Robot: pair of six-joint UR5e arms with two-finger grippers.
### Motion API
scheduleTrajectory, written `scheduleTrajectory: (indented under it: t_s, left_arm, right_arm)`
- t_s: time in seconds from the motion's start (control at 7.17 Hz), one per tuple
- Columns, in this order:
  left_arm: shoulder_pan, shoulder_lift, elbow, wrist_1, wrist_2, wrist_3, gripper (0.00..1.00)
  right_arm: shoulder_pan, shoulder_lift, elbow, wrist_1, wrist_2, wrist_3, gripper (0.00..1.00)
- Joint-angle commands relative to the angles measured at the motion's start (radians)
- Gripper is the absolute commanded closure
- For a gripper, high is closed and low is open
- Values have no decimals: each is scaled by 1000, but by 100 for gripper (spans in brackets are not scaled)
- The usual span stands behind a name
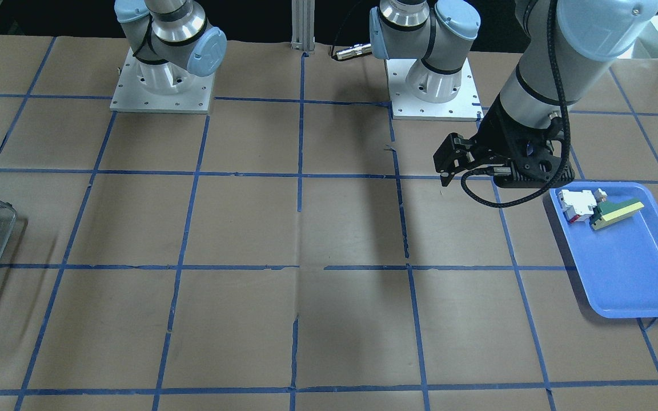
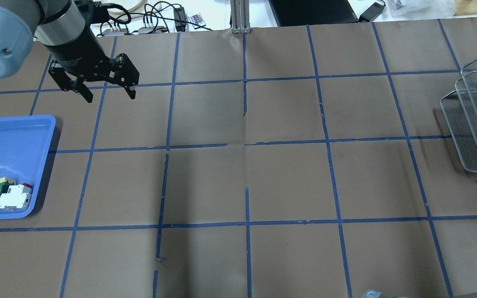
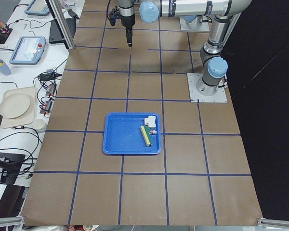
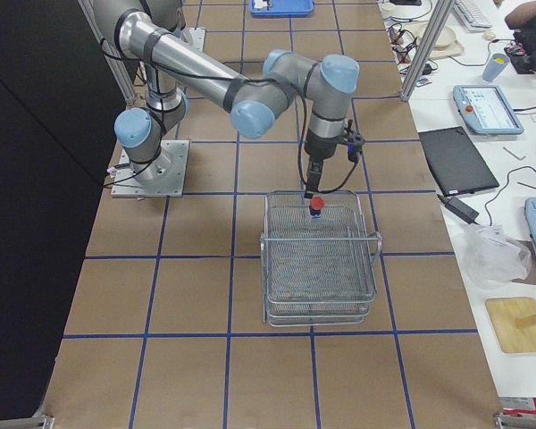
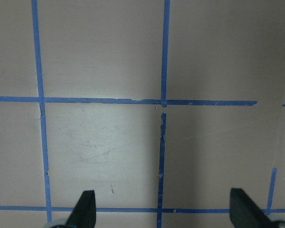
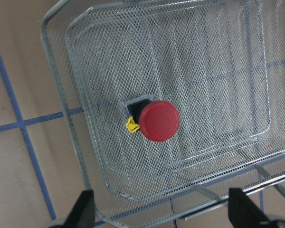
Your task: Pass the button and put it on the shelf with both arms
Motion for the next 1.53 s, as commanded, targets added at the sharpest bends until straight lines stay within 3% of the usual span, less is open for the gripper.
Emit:
scheduleTrajectory:
  t_s: [0.0, 0.14, 0.42, 0.7, 1.4]
  left_arm:
    - [0, 6, -6, -1, 0, 3, 0]
    - [0, 9, -6, 1, 0, 3, 0]
    - [0, 5, 3, -1, -2, -1, 0]
    - [0, 2, 3, -1, -2, -3, 0]
    - [0, -3, -4, 1, -2, -6, 0]
  right_arm:
    - [48, -154, 14, 190, 172, 109, 0]
    - [90, -177, 20, 256, 196, 125, 0]
    - [329, -194, 37, 252, 181, 299, 0]
    - [521, -197, 101, 261, 176, 566, 0]
    - [569, -262, 155, 250, 188, 546, 0]
